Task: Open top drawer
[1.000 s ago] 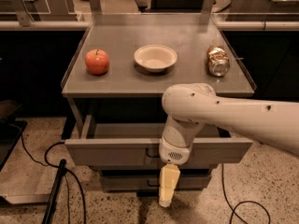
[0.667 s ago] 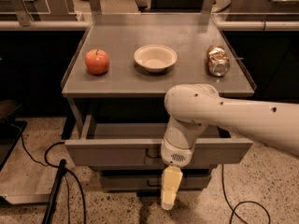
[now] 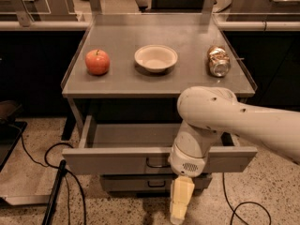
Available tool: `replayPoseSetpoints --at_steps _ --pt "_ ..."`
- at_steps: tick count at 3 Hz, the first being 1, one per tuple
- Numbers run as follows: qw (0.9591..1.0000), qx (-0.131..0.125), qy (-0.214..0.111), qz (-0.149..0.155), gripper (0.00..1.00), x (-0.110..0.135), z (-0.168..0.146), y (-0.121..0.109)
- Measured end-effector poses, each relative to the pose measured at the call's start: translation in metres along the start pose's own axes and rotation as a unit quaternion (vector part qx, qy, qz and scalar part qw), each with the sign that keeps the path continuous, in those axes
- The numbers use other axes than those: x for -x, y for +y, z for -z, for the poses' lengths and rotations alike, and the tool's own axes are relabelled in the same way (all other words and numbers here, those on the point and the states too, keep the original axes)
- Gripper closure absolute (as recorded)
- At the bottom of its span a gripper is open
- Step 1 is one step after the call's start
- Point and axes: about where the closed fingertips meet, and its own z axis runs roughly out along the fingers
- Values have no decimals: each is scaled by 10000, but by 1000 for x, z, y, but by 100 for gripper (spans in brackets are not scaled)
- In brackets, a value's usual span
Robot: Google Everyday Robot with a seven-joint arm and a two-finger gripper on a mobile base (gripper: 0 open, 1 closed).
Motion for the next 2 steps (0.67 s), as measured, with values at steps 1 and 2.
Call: replayPoseSetpoints --at_steps 1,2 --pt "9999 149 -76 -3 0 -11 0 23" --pt "9999 149 -76 -3 0 -11 0 23"
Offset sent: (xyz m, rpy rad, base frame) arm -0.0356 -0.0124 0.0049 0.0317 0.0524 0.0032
